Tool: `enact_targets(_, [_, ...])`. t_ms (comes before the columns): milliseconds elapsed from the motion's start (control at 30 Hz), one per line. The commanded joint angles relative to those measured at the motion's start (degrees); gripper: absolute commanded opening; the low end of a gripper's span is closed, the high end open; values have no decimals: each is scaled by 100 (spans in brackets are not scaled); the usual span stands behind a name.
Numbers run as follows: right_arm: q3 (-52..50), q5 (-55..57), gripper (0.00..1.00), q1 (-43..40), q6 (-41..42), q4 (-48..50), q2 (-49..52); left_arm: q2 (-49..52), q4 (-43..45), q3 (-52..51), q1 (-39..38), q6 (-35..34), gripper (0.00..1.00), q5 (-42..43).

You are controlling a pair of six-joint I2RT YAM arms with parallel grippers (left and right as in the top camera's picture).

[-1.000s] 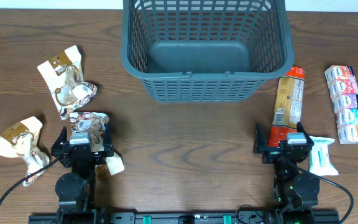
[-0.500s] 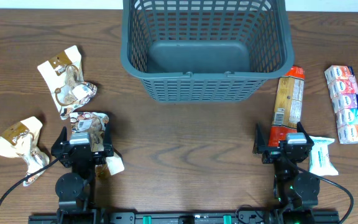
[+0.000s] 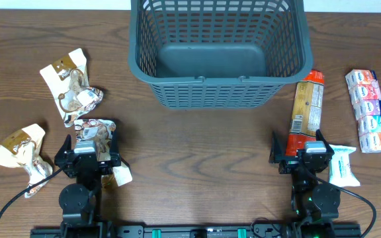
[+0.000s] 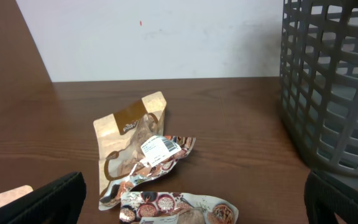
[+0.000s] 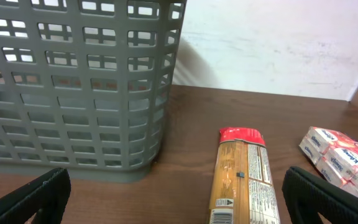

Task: Pack container

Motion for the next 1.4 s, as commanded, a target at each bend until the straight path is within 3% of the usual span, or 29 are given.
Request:
enact_targets(0, [-26, -4, 99, 37, -52, -13, -33, 13, -243, -103, -28, 28, 99, -173])
enact_targets(300, [-26, -4, 99, 37, -52, -2, -33, 13, -122, -103, -28, 15, 99, -278])
enact_targets(367, [-26, -7, 99, 37, -50, -4, -33, 13, -144, -103, -28, -289, 99, -278])
enact_targets(533, [-26, -7, 99, 37, -50, -7, -33, 31, -433, 96, -28, -1980, 99, 76])
enact_targets(633, [-26, -7, 99, 37, -50, -4, -33, 199, -702, 481, -28, -2288, 99, 522])
enact_targets(767, [-26, -7, 99, 37, -50, -7, -33, 1023, -1215, 1821, -26, -2398, 99, 651])
enact_targets(867, [-26, 13, 99, 37, -50, 0, -33, 2190, -1899, 3279, -26, -2396, 99, 623])
enact_targets(1133, [-26, 20, 99, 37, -50, -4, -31, 5683, -6000, 7938, -22, -2216, 99, 560])
enact_targets(1233, [-26, 20, 99, 37, -48, -4, -31, 6461, -6881, 8835, -22, -2216, 99, 509])
enact_targets(1367, [-26, 20, 99, 37, -46, -4, -31, 6977, -7213, 8924, -22, -2168, 99, 492])
